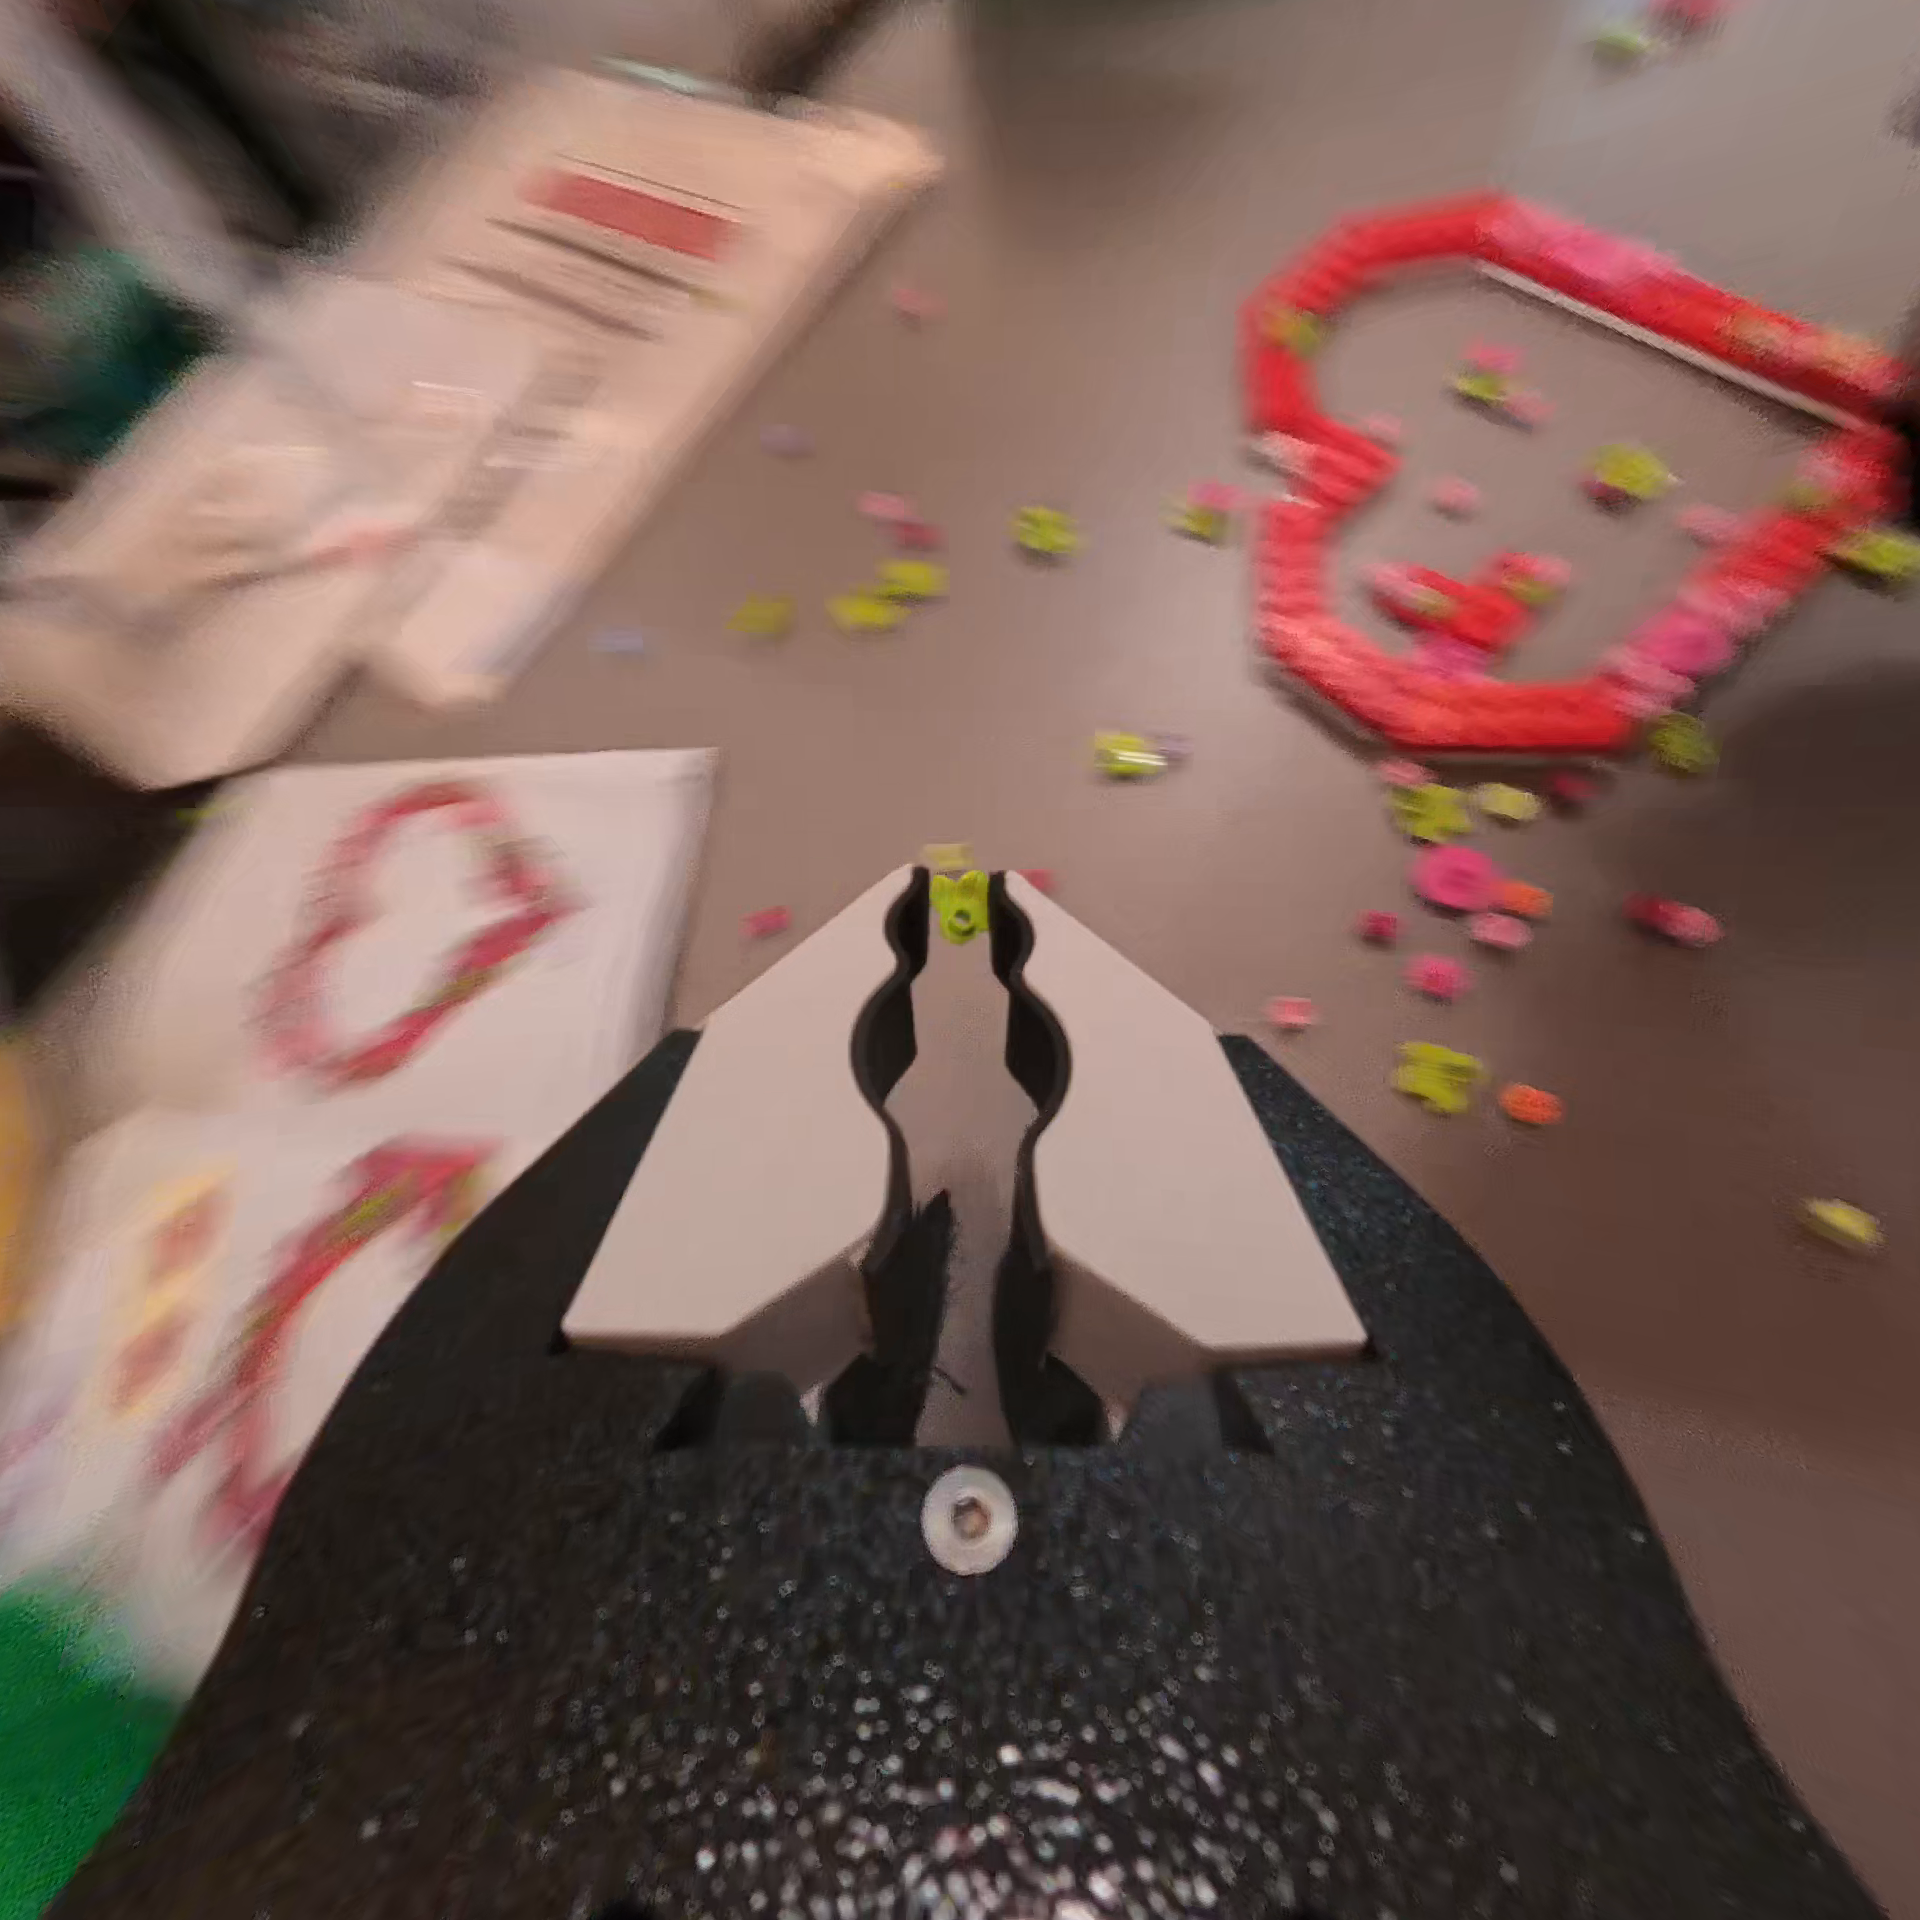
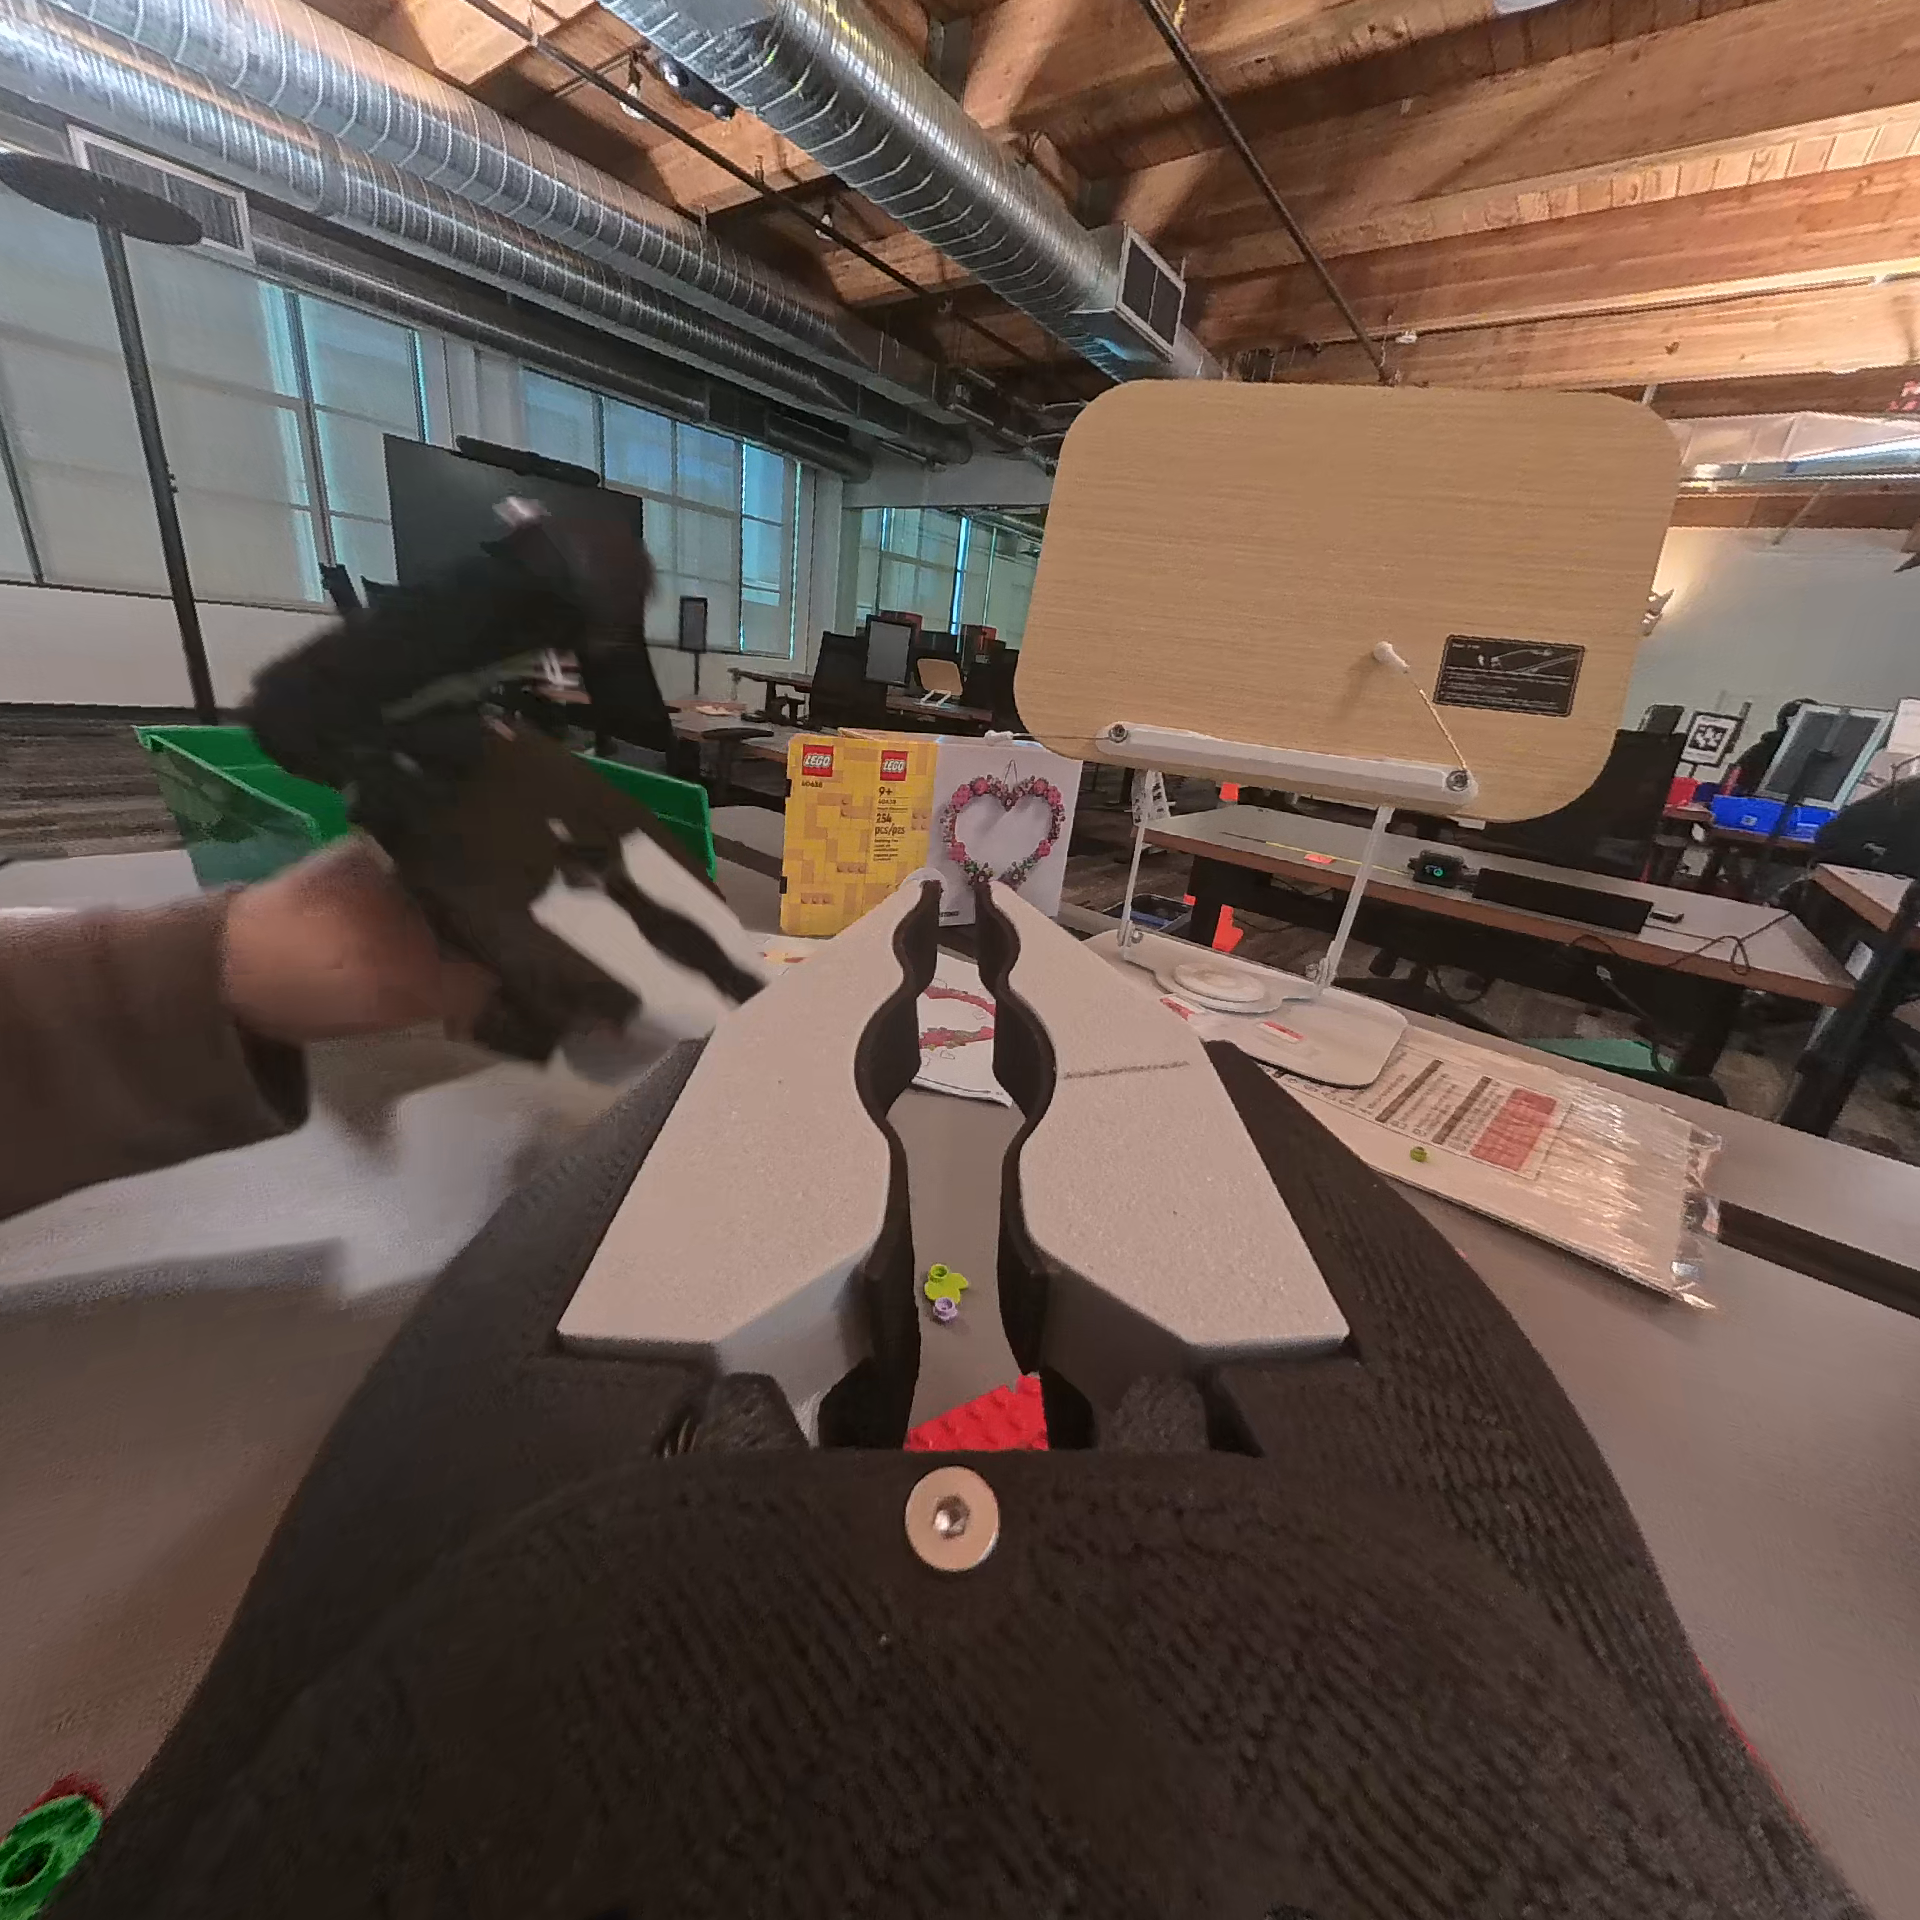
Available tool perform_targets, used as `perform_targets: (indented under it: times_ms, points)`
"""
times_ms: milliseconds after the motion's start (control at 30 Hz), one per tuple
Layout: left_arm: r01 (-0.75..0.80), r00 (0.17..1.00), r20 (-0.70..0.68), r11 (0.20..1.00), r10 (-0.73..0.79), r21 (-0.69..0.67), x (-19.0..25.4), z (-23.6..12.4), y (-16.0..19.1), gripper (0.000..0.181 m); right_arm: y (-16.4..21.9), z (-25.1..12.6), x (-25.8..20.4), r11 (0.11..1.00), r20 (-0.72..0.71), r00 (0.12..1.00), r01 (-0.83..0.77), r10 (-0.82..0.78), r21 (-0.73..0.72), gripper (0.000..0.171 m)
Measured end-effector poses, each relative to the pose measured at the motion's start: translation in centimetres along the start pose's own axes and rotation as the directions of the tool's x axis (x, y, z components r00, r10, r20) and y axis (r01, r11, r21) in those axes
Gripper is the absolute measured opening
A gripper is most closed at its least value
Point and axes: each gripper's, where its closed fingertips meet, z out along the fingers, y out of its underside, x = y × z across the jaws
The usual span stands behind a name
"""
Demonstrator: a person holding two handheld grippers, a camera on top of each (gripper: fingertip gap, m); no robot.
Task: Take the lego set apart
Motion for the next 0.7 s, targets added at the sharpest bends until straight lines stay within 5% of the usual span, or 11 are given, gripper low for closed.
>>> perform_targets:
  times_ms: [133, 300, 367, 467, 600, 700]
  points:
    - [0.089, 0.842, 0.522, 0.989, -0.139, 0.12, -10.8, -10.6, 1.1, 0.007, -0.2, 0.0, 0.1, 1.0, 0.003, 1.0, -0.018, 0.018, 0.008, 0.005]
    - [0.362, 0.643, 0.688, 0.925, -0.337, 0.114, -17.2, -19.5, 6.4, 0.009, 0.2, 0.2, -0.4, 0.999, 0.024, 0.999, -0.033, 0.033, -0.011, 0.006]
    - [0.49, 0.593, 0.685, 0.865, -0.424, 0.111, -18.3, -20.4, 8.7, 0.053, 0.7, 0.4, -0.5, 0.999, 0.035, 0.999, -0.037, 0.039, -0.039, 0.007]
    - [0.605, 0.56, 0.674, 0.793, -0.483, 0.065, -18.7, -20.6, 11.3, 0.087, 2.0, 0.8, -0.8, 0.992, 0.069, 0.995, -0.067, 0.074, -0.104, 0.011]
    - [0.554, 0.623, 0.647, 0.832, -0.439, 0.032, -16.9, -19.5, 10.5, 0.093, 3.8, 1.2, -1.1, 0.971, 0.103, 0.983, -0.132, 0.155, -0.199, 0.016]
    - [0.383, 0.852, 0.338, 0.916, -0.4, 0.117, -10.3, -14.8, 4.1, 0.073, 3.5, 1.1, -0.8, 0.975, 0.088, 0.985, -0.128, 0.146, -0.183, 0.016]
